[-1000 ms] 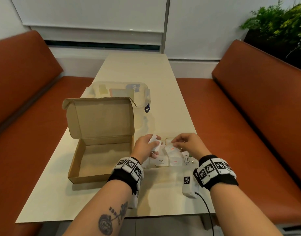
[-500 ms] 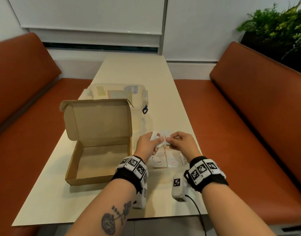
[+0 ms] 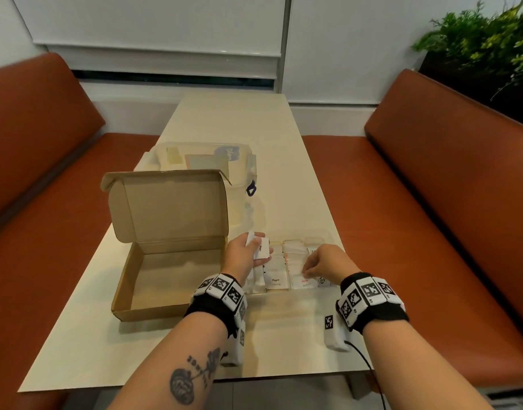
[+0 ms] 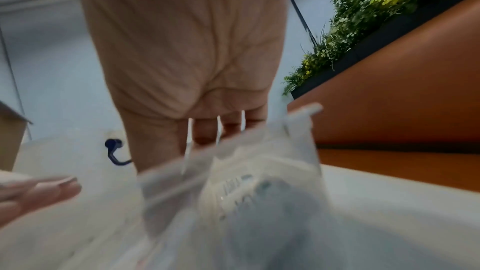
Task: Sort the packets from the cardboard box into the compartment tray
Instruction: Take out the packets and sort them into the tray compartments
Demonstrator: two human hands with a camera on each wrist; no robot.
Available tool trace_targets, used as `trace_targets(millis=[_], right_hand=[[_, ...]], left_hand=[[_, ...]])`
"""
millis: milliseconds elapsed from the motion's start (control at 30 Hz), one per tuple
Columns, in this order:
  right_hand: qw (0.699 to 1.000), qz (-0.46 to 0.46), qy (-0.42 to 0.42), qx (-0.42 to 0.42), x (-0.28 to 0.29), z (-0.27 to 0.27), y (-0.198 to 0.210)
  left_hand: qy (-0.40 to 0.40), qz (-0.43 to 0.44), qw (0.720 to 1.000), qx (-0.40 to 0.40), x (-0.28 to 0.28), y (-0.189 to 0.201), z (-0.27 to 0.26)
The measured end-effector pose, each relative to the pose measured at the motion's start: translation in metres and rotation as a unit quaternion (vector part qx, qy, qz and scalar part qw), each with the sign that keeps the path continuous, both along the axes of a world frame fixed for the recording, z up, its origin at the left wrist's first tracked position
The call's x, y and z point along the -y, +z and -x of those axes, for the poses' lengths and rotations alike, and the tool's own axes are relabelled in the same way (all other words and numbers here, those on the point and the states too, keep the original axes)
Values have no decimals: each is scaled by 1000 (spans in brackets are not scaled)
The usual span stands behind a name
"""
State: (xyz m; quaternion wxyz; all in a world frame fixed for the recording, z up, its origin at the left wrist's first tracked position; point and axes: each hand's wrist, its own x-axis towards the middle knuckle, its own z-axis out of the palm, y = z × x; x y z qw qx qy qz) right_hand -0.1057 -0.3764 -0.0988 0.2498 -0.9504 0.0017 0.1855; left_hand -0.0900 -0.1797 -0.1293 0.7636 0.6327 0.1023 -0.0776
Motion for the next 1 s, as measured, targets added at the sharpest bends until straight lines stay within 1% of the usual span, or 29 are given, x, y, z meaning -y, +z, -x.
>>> trace_targets(millis=[167, 333, 467, 533, 633, 733, 833, 900, 933, 1000], right_hand=[[998, 16, -10, 60, -2, 5, -10], [995, 53, 2, 85, -4, 7, -14], [995, 53, 3, 80, -9, 9, -14], [994, 28, -7, 106, -12, 8, -11], [982, -86, -67, 152, -27, 4, 2], [966, -200, -95, 130, -47, 0, 12], [949, -269, -121, 113, -58, -1, 14], [946, -271, -128, 121, -57, -3, 14], [952, -249, -123, 127, -55, -5, 15], [974, -169, -83, 123, -50, -7, 16]], left_hand=[[6, -4, 1000, 4, 0, -1, 1], [-8, -9, 1000, 7, -1, 1, 2], [-29, -20, 999, 8, -1, 5, 5], [-32, -29, 999, 8, -1, 7, 5], [-40, -36, 998, 18, 1, 11, 7], [-47, -19, 998, 28, 5, 15, 9], [-51, -10, 998, 32, 6, 18, 10], [-44, 1, 999, 26, 6, 18, 10], [-35, 17, 999, 20, 5, 18, 9], [-12, 50, 999, 5, 2, 19, 9]])
